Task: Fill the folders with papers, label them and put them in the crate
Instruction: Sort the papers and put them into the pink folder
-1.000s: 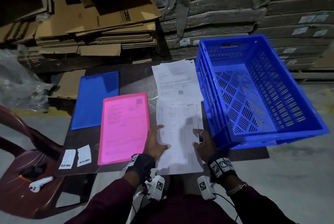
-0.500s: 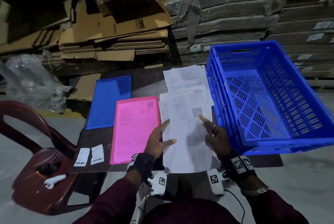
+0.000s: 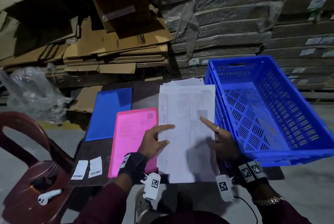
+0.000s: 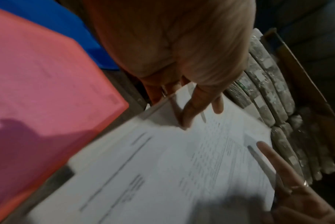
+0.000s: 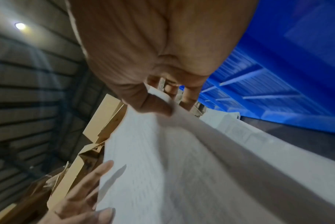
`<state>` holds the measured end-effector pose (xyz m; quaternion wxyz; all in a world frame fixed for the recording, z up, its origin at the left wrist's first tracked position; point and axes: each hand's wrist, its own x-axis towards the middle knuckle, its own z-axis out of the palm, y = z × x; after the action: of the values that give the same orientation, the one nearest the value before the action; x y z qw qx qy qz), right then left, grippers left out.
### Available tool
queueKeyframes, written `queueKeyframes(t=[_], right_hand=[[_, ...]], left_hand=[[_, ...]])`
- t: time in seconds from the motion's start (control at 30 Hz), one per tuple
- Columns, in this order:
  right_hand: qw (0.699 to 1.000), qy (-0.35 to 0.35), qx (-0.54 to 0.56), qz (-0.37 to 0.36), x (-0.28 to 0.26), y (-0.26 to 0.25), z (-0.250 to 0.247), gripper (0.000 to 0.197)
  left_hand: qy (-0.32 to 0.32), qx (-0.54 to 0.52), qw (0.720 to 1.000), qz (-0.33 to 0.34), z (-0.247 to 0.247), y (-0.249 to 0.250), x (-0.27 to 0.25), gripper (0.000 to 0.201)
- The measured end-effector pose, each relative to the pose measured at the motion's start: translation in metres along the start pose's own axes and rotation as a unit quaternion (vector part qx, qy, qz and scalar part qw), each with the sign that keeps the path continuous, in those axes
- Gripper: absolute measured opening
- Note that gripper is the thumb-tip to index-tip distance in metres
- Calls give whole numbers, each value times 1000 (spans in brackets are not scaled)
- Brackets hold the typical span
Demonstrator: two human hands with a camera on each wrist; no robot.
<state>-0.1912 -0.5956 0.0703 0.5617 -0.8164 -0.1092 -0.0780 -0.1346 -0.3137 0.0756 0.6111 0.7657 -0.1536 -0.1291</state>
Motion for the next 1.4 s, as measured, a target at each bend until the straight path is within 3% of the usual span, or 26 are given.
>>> queueKeyframes(t=[0.1, 0.17, 0.27, 0.33, 0.4, 0.47, 0.57, 0.73, 0.9, 1.07, 1.17, 1.27, 1.4], right_hand=[[998, -12, -53, -21, 8, -2, -5, 75], [996, 12, -73, -55, 8, -8, -4, 43], [994, 58, -81, -48, 5, -8, 7, 54], [996, 57, -69, -19, -1, 5, 14, 33], [996, 52, -67, 12, -2, 20, 21, 63], [995, 61, -62, 57, -4, 30, 25, 71], [992, 86, -63, 67, -1, 35, 29, 70], [989, 120, -71, 40, 5, 42, 26, 69], [987, 146, -66, 7, 6, 29, 22, 60], [986, 139, -46, 76, -1, 35, 31, 60], [983, 161, -55, 63, -4, 36, 32, 54], [983, 168, -40, 61, -4, 31, 30, 51], [984, 162, -57, 49, -4, 29, 32, 51]], left_hand=[[17, 51, 998, 32, 0, 3, 14, 51], [31, 60, 997, 46, 4, 9, 18, 43], [46, 69, 995, 54, 13, 9, 16, 38], [75, 76, 993, 44, 23, 3, 10, 43], [98, 60, 993, 33, 29, -3, 6, 52], [86, 44, 995, 35, 33, -5, 4, 58], [65, 52, 996, 25, 35, -4, 5, 62], [108, 90, 989, 39, 30, -12, 15, 67], [109, 69, 990, 59, 35, -3, 12, 56], [83, 91, 992, 38, 39, -14, 6, 70], [78, 86, 992, 42, 41, -5, 11, 75], [70, 76, 992, 79, 39, -1, 18, 69], [107, 65, 990, 61, 39, 1, 16, 56]])
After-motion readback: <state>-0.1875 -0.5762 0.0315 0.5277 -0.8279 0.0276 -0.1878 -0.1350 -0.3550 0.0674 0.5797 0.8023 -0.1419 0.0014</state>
